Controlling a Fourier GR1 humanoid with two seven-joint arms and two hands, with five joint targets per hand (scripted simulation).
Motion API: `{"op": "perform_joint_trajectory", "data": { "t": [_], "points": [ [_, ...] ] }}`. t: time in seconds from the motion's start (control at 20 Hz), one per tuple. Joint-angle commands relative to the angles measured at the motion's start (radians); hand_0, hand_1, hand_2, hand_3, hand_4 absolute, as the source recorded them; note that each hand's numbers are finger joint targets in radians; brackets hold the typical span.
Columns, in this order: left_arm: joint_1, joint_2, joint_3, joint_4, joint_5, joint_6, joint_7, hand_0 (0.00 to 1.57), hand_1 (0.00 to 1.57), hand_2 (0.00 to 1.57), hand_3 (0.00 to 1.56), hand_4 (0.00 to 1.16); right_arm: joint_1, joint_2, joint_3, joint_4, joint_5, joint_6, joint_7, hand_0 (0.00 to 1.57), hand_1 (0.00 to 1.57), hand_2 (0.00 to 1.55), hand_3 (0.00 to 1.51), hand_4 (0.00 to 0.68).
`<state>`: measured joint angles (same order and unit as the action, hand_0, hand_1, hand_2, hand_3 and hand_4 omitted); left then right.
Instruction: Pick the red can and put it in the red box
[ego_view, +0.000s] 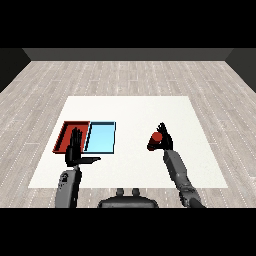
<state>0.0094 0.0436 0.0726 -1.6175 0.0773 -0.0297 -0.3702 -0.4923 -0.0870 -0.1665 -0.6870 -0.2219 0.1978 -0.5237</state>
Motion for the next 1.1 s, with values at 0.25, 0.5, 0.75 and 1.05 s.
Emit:
{"op": "perform_joint_trajectory", "data": {
  "t": [0.25, 0.5, 0.75, 1.05],
  "points": [
    [0.033, 0.002, -0.007, -0.045, -0.010, 0.009, 0.025, 0.00, 0.00, 0.00, 0.00, 0.00, -0.029, -0.014, 0.003, 0.035, 0.005, -0.009, 0.010, 0.00, 0.00, 0.00, 0.00, 0.000],
    [0.021, -0.030, -0.041, -0.027, -0.025, 0.022, 0.028, 0.00, 0.00, 0.00, 0.00, 0.00, -0.031, 0.010, 0.014, -0.002, -0.003, -0.018, 0.030, 0.00, 0.00, 0.00, 0.00, 0.000],
    [0.016, 0.024, 0.021, -0.005, 0.015, -0.026, 0.004, 0.00, 0.00, 0.00, 0.00, 0.00, -0.152, -0.005, -0.033, 0.226, 0.015, -0.047, -0.066, 0.81, 0.81, 0.92, 0.80, 0.000],
    [-0.001, -0.007, -0.011, -0.017, -0.007, 0.010, 0.036, 0.00, 0.00, 0.00, 0.00, 0.00, -0.011, 0.020, 0.046, -0.041, 0.061, -0.183, 0.056, 1.50, 1.50, 1.47, 1.44, 0.667]
  ]
}}
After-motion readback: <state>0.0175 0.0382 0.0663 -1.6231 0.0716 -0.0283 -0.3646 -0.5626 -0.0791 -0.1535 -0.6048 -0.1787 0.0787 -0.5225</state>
